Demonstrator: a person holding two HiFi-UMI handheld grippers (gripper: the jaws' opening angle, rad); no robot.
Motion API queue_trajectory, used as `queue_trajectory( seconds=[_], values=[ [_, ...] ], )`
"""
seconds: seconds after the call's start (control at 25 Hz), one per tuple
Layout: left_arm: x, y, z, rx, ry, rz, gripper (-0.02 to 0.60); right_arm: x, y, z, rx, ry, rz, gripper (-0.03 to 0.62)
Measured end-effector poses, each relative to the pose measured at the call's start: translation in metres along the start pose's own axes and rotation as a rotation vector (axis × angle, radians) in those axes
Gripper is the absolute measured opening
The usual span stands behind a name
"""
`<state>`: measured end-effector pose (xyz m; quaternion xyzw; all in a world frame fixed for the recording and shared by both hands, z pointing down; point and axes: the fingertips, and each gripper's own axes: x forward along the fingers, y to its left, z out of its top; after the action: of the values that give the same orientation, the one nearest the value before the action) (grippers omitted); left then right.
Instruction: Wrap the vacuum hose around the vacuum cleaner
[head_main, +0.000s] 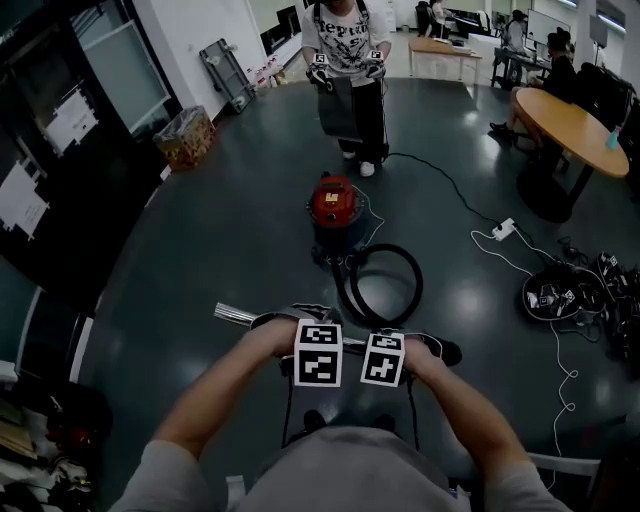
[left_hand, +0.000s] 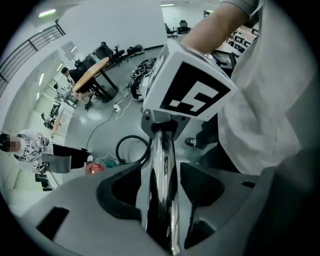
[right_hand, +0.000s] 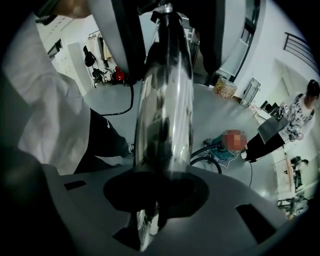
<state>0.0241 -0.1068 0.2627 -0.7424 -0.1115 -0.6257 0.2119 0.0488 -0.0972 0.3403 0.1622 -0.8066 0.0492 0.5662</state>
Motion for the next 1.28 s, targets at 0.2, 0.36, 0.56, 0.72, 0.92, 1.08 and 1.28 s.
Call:
queue_trajectory(
  seconds=[0.2, 0.36, 0.56, 0.72, 0.92, 1.08, 1.28],
  values=[
    [0.014, 0.004, -0.006, -0.037, 0.058, -0.008, 0.253, -0.004, -0.006, -0.009, -0.035, 0.016, 0.023, 0.098],
    [0.034, -0.005, -0.006, -0.084, 0.038, -0.037, 0.198, -0.002, 0.000, -0.020, -0.044, 0.011, 0.058, 0.097],
    [0.055, -0.008, 0.000, -0.126, -0.033, -0.088, 0.175, 0.002, -0.002, -0.034, -0.024, 0.021, 0.092, 0.094],
    [0.066, 0.005, 0.004, -0.108, -0.095, -0.104, 0.170, 0.004, -0.014, -0.045, 0.013, 0.037, 0.119, 0.094],
    [0.083, 0.024, 0.007, -0.110, -0.169, -0.104, 0.170, 0.011, -0.033, -0.053, 0.036, 0.021, 0.139, 0.094],
    [0.098, 0.050, -0.004, -0.143, -0.201, -0.136, 0.170, 0.018, -0.068, -0.051, 0.064, -0.002, 0.072, 0.098],
    [0.106, 0.082, -0.023, -0.189, -0.239, -0.169, 0.171, 0.010, -0.119, -0.044, 0.127, -0.047, -0.018, 0.230]
  ],
)
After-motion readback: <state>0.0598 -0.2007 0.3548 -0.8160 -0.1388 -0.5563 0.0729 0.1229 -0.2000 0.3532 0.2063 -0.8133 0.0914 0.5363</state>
